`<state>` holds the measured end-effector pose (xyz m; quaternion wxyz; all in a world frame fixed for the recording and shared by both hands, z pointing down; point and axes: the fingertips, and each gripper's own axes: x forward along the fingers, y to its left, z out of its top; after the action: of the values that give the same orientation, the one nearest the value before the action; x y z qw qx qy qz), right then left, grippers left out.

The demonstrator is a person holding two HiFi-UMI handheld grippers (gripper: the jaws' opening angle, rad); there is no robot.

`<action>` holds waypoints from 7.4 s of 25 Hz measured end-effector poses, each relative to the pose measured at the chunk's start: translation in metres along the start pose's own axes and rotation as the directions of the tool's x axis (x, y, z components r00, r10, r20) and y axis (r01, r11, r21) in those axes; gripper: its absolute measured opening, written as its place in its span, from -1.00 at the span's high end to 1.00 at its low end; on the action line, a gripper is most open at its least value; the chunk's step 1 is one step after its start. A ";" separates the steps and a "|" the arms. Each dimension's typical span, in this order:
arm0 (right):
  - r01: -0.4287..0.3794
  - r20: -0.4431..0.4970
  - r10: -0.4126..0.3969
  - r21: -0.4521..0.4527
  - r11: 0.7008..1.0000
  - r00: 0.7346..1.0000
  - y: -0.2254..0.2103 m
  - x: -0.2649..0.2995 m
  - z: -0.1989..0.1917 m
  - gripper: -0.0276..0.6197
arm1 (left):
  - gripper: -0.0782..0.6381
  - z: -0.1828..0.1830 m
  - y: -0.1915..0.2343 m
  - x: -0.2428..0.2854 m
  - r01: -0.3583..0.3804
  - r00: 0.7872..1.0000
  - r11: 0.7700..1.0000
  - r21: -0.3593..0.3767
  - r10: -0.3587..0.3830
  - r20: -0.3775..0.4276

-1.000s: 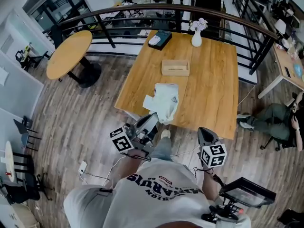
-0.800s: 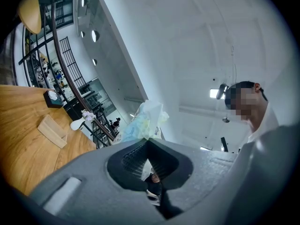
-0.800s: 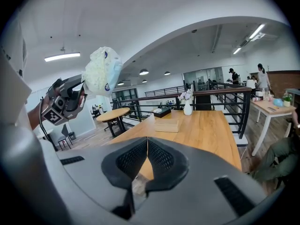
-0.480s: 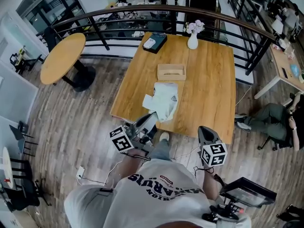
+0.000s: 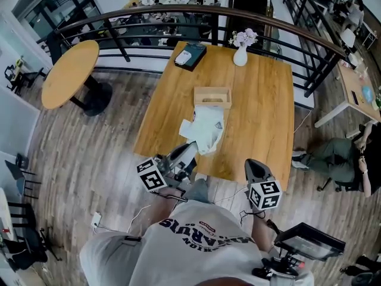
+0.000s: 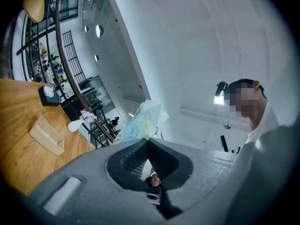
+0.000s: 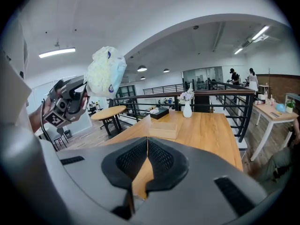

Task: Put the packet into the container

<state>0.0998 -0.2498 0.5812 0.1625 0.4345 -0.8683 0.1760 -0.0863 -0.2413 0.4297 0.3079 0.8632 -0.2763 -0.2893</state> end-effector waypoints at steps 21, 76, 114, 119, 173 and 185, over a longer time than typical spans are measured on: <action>0.010 0.020 -0.010 -0.023 1.000 1.000 -0.004 0.130 0.116 0.88 | 0.77 0.117 0.109 0.054 0.044 0.999 0.999 -0.015 -0.044 0.009; 0.169 0.142 -0.175 0.055 0.984 0.974 -0.104 0.094 0.125 0.88 | 0.77 0.052 0.196 0.142 0.055 0.509 0.974 0.219 0.162 -0.845; 0.275 0.110 -0.290 0.132 0.952 0.951 -0.140 0.046 0.098 0.88 | 0.77 -0.052 0.498 0.167 0.079 0.084 0.842 0.534 0.528 -0.845; 0.292 0.094 -0.308 0.152 0.944 0.947 -0.149 0.045 0.091 0.88 | 0.77 -0.072 0.528 0.153 0.061 0.021 0.834 0.548 0.548 -0.837; 0.198 0.154 -0.202 0.042 0.979 0.967 -0.139 0.094 0.145 0.88 | 0.04 0.058 0.385 0.221 0.070 0.680 0.514 0.855 0.602 -0.418; 0.096 0.369 -0.033 -0.154 0.983 0.929 -0.073 0.105 0.266 0.88 | 0.05 0.167 0.108 0.168 -0.135 0.979 0.398 0.908 0.195 0.060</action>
<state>0.0649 -0.4822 0.4036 0.0406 0.4727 -0.8802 0.0121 -0.1159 -0.4846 0.3418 -0.1727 0.8682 -0.4636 -0.0383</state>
